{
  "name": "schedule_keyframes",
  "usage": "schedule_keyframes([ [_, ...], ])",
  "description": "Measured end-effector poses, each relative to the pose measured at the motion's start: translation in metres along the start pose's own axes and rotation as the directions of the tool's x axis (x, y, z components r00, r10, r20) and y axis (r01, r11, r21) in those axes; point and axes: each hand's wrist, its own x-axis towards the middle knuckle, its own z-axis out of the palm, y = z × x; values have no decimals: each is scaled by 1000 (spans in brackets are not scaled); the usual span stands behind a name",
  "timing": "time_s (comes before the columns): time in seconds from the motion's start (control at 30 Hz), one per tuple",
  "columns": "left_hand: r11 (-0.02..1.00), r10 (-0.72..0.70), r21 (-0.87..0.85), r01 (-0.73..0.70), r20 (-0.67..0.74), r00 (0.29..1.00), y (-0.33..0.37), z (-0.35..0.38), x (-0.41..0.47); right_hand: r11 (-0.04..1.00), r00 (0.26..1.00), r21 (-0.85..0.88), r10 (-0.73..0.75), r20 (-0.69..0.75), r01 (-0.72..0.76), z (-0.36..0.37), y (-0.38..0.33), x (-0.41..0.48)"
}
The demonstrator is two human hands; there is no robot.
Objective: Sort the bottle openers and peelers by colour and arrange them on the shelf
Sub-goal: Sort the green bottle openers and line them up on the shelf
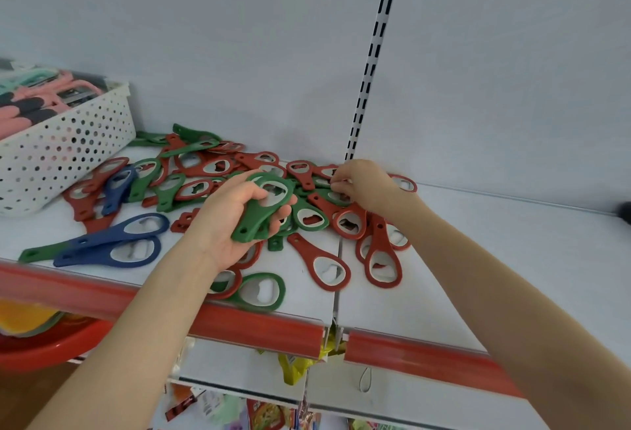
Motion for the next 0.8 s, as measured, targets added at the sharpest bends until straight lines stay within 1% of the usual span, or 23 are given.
schedule_keyframes([
  [0.07,1000,-12,-5,12,1,1000,-1,0,1,996,999,-89,-25,-45,21,2,3,-1],
  [0.1,1000,-18,-8,18,4,1000,-2,0,1,996,994,-88,-30,-103,21,2,5,-3],
  [0.13,1000,-26,-9,26,9,1000,-2,1,2,999,984,-45,-20,-179,12,1,7,-6],
  [0.2,998,-58,-16,58,21,998,-2,1,5,994,940,107,17,-340,21,-8,10,-13],
  [0.23,995,-89,-36,90,35,995,-2,2,7,980,912,185,11,-410,72,-13,9,-19],
  [0.3,983,-148,-96,155,74,986,-2,4,9,926,856,274,-88,-509,258,-22,-1,-32],
  [0.33,975,-168,-132,181,105,980,-1,5,10,890,829,280,-167,-533,359,-24,-8,-39],
  [0.4,953,-200,-194,231,165,966,1,7,10,813,788,266,-331,-520,517,-21,-23,-51],
  [0.47,947,-216,-196,254,194,957,1,8,10,753,766,274,-438,-470,598,-15,-30,-57],
  [0.5,949,-220,-183,256,197,955,0,7,10,738,776,306,-451,-441,602,-14,-31,-57],
  [0.53,952,-219,-173,253,194,956,0,7,10,735,808,368,-420,-412,570,-14,-32,-56],
  [0.57,955,-214,-169,245,185,959,0,6,10,745,853,437,-348,-389,504,-16,-31,-55],
  [0.6,958,-205,-166,234,176,963,-1,6,10,776,895,474,-262,-360,417,-17,-29,-53],
  [0.63,961,-195,-166,222,167,967,0,5,9,833,932,454,-183,-312,316,-17,-25,-49],
  [0.67,963,-187,-166,212,158,970,0,5,9,901,963,378,-127,-237,212,-16,-19,-44],
  [0.7,965,-180,-164,204,148,972,0,5,8,956,988,270,-84,-130,117,-14,-13,-39],
  [0.73,967,-176,-161,198,143,974,1,5,8,985,999,167,-47,-16,49,-12,-9,-36],
  [0.77,967,-175,-161,197,143,974,2,5,8,994,998,108,-12,61,5,-10,-6,-33],
  [0.8,966,-173,-166,197,146,974,2,5,8,995,996,101,14,89,-23,-9,-5,-31],
])
